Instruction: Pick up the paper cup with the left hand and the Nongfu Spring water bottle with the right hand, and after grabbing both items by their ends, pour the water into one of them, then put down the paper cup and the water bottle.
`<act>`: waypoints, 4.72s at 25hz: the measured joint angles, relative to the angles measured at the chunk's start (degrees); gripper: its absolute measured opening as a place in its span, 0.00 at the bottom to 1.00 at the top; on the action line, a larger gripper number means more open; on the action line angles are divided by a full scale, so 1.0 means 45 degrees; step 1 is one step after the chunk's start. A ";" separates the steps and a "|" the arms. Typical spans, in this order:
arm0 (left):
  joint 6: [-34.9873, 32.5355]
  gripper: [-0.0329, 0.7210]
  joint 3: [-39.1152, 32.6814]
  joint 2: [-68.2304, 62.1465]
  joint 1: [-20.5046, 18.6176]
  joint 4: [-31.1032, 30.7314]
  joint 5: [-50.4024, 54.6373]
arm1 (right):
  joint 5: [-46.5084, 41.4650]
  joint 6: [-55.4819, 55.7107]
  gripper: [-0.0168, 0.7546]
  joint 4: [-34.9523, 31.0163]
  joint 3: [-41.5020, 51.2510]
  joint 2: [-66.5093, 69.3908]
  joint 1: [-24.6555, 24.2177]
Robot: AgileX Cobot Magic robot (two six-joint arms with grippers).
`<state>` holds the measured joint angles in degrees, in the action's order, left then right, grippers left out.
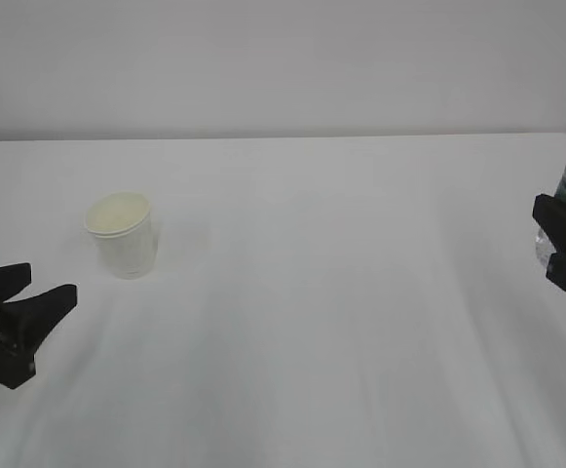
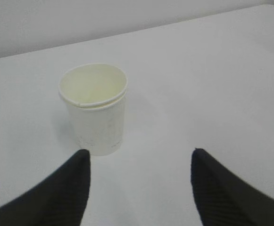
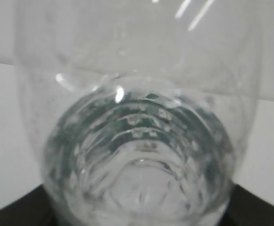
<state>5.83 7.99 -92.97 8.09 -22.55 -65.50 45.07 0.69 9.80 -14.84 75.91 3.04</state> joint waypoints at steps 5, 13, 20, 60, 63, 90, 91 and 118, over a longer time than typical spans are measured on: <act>0.0452 0.90 0.0201 -0.0252 0.0000 0.0914 0.0000 | -0.0074 0.0000 0.57 0.0190 0.0000 0.0000 0.0000; 0.0559 0.94 0.1989 -0.2136 0.0000 0.0753 0.0000 | -0.0074 0.0000 0.57 0.0205 0.0000 0.0000 0.0000; 0.0955 0.95 0.3018 -0.3714 0.0000 0.0502 -0.0009 | -0.0074 0.0000 0.57 0.0221 0.0000 -0.0019 0.0000; 0.1360 0.95 0.7370 -0.7649 0.0000 -0.0073 -0.0029 | 0.0235 -0.0768 0.57 -0.0115 0.0000 -0.0019 0.0000; 0.1360 0.94 0.7391 -0.7817 0.0000 -0.0054 -0.0029 | 0.0235 -0.0768 0.57 -0.0115 0.0000 -0.0019 0.0000; 0.1684 0.85 0.8016 -0.8005 0.0000 0.0055 -0.0029 | 0.0235 -0.0796 0.57 -0.0115 0.0000 -0.0019 0.0000; 0.1684 0.82 0.8016 -0.8005 0.0000 0.0055 -0.0029 | 0.0235 -0.0796 0.57 -0.0115 0.0000 -0.0019 0.0000; 0.2317 0.68 0.8016 -0.7402 0.0000 -0.2170 -0.0037 | 0.0235 -0.0796 0.57 -0.0115 0.0000 -0.0019 0.0000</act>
<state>16.25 44.06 -126.28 8.09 -32.31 -65.66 46.12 -2.89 9.28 -14.84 75.83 3.04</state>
